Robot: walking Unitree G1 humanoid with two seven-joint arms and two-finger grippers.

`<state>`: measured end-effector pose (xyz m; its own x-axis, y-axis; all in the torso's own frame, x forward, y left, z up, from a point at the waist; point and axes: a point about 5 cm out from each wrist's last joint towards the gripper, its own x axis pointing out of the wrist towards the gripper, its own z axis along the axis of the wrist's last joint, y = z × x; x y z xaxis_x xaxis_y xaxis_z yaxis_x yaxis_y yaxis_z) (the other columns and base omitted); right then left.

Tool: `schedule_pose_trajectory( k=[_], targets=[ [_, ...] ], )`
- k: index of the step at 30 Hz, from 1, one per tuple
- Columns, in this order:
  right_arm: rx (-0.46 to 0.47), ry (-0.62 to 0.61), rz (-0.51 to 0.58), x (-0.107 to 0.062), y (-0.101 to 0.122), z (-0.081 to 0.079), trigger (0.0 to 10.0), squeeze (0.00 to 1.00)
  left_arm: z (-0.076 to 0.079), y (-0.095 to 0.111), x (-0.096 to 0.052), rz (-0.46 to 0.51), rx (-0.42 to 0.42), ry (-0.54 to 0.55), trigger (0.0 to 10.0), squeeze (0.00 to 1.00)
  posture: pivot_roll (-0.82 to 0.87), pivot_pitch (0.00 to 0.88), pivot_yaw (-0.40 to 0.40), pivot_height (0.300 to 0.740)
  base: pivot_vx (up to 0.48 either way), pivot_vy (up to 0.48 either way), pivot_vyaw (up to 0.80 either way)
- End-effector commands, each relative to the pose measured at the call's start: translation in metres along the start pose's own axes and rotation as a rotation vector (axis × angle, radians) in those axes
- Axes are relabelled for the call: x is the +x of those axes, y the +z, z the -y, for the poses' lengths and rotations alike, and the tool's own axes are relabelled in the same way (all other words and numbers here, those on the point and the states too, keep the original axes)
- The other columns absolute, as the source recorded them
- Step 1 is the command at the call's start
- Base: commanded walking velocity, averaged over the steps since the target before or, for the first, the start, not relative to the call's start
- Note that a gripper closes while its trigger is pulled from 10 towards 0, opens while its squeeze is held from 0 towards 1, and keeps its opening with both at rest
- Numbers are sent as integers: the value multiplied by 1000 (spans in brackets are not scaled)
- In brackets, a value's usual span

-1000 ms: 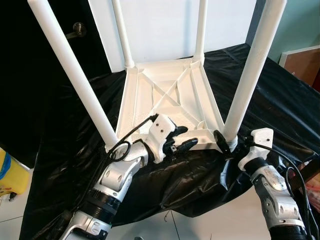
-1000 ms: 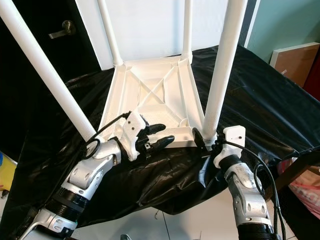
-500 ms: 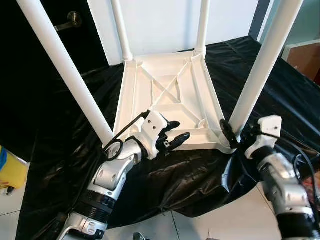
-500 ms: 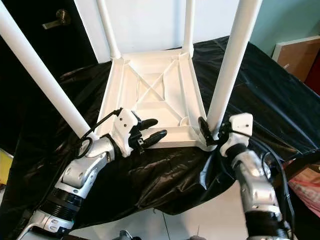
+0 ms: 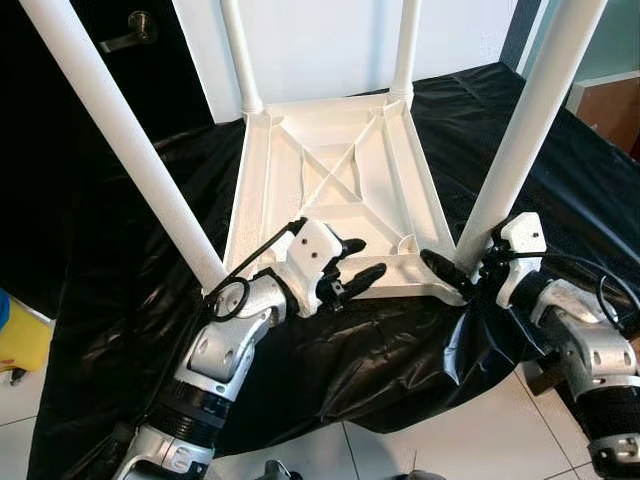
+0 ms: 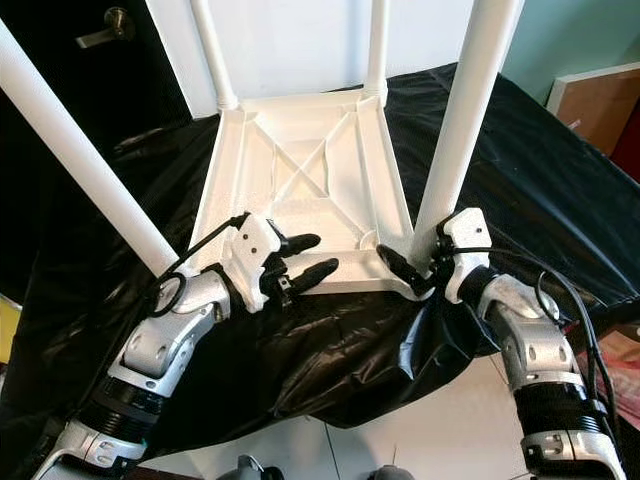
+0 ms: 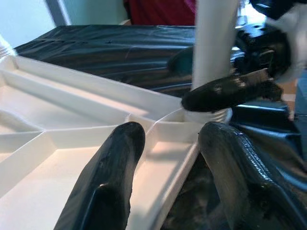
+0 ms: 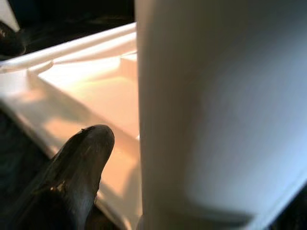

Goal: Building children table

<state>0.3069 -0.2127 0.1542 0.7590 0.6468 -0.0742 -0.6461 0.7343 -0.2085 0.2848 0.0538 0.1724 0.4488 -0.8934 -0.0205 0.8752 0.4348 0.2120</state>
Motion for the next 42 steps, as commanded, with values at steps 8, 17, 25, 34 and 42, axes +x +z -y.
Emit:
schedule_pose_trajectory(
  k=[8,17,25,34,42],
  targets=[
    [-10,54,-3,0,1,-1,0,0,5,2,2,16,-22,-50,10000,0,-119,94,86,740,0,0,0],
    [35,-14,22,-5,-3,-5,10000,0,5,4,5,16,-16,-57,10000,0,-119,104,88,740,0,0,0],
    [53,-223,32,-3,-4,-19,10000,0,5,3,4,19,-24,-50,10000,0,-125,110,83,740,0,0,0],
    [165,-674,-36,1,-17,-39,10000,0,5,3,4,22,-35,-43,10000,0,-135,119,83,740,0,0,0],
    [270,-897,-53,13,-20,-64,10000,0,3,4,5,30,-40,-35,10000,0,-131,119,82,740,0,0,0]
  ],
)
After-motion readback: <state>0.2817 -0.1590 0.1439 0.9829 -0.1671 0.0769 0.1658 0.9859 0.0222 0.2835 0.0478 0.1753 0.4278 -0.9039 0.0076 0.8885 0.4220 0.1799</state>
